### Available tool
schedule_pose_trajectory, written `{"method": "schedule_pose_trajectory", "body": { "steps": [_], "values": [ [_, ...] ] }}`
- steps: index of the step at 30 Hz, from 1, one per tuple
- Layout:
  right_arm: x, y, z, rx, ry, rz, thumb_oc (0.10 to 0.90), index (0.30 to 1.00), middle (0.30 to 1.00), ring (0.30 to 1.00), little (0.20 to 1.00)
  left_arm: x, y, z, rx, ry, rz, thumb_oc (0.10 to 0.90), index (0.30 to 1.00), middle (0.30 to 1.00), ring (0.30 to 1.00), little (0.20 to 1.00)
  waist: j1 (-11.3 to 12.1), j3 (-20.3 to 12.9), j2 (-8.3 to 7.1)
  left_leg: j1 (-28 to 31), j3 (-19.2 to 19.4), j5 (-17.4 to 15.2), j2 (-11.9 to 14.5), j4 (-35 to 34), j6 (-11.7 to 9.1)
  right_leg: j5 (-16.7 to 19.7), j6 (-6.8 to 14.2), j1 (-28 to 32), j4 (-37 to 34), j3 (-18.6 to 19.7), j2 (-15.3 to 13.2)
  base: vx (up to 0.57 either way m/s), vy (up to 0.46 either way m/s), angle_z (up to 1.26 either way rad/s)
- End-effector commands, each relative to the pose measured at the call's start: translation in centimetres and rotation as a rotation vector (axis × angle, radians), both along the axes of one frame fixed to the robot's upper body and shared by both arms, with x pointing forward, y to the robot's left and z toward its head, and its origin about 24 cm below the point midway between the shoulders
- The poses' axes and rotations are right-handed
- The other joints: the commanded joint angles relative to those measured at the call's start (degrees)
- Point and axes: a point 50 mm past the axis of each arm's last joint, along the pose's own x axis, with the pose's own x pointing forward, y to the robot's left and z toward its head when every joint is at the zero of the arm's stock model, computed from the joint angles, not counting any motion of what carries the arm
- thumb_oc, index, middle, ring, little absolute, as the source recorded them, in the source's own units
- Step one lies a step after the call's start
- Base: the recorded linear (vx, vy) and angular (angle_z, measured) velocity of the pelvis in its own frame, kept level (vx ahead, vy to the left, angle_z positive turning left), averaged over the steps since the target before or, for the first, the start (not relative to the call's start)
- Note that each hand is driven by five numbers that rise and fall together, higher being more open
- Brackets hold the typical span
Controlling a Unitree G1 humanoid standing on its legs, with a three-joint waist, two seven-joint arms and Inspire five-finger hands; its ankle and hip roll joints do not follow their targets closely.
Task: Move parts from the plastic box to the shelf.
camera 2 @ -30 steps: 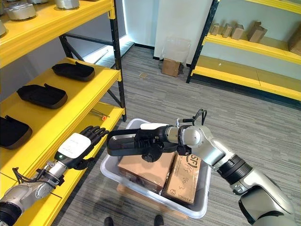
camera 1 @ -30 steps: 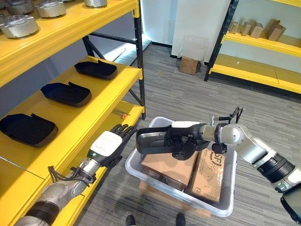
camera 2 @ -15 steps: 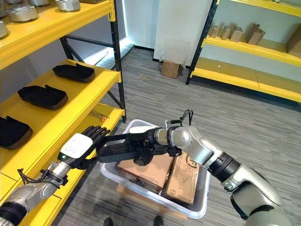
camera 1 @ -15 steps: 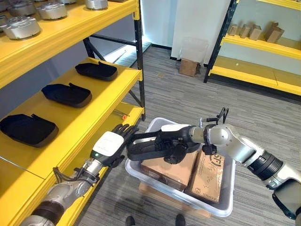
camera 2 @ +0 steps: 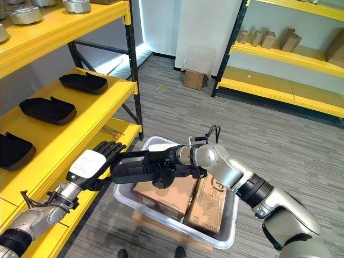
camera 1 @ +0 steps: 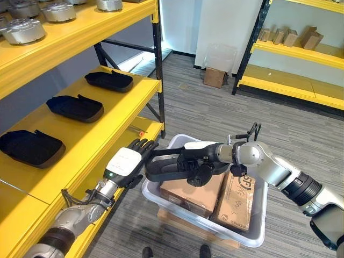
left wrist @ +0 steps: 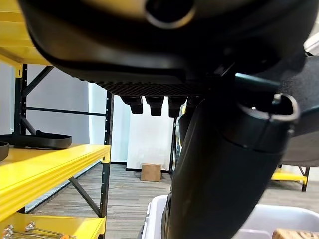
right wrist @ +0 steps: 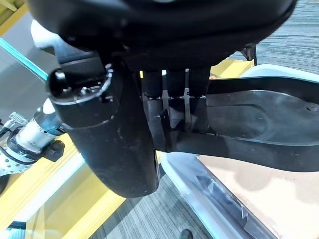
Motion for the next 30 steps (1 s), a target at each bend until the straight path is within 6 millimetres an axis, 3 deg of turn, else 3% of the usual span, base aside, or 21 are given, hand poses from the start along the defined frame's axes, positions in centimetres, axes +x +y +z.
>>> {"method": "schedule_pose_trajectory", "body": {
  "steps": [1,9,17,30],
  "values": [
    [0.4,4.2,6.2,0.157,-0.184,0.152,0.4,0.3,0.3,0.3,0.3,3.3,-2.7,4.4,-0.107,-0.201,-0.105,0.9,1.0,1.0,1.0,1.0,1.2,-3.86,0.05,2.62,0.99,-3.49,3.56,-0.44,-1.95,-0.65,5.72,0.19,-0.04,-2.08,-4.64,0.0,0.0,0.0],
    [0.1,4.6,6.3,0.157,-0.175,0.174,0.4,0.3,0.3,0.3,0.3,3.2,-3.5,4.1,-0.121,-0.187,-0.15,0.9,1.0,1.0,1.0,1.0,1.03,-3.83,0.04,2.78,1.15,-3.51,3.63,-0.44,-1.94,-0.67,5.67,0.23,0.08,-2.0,-4.65,0.0,0.0,0.0],
    [0.0,5.1,6.0,0.123,-0.168,0.196,0.4,0.3,0.3,0.3,0.3,2.6,-5.5,4.2,-0.069,-0.204,-0.317,0.9,1.0,1.0,1.0,1.0,0.94,-3.73,0.12,2.79,1.24,-3.6,3.6,-0.44,-1.85,-0.81,5.62,0.18,0.3,-1.88,-4.62,0.0,0.0,0.0],
    [0.0,5.8,5.8,0.107,-0.164,0.206,0.4,0.3,0.3,0.3,0.3,2.6,-7.7,4.7,-0.106,-0.166,-0.418,0.9,1.0,1.0,1.0,1.0,0.57,-3.91,0.29,3.03,1.5,-3.81,3.54,-0.44,-1.76,-0.97,5.72,0.43,0.32,-1.71,-4.74,0.0,0.0,0.0]
  ]
}}
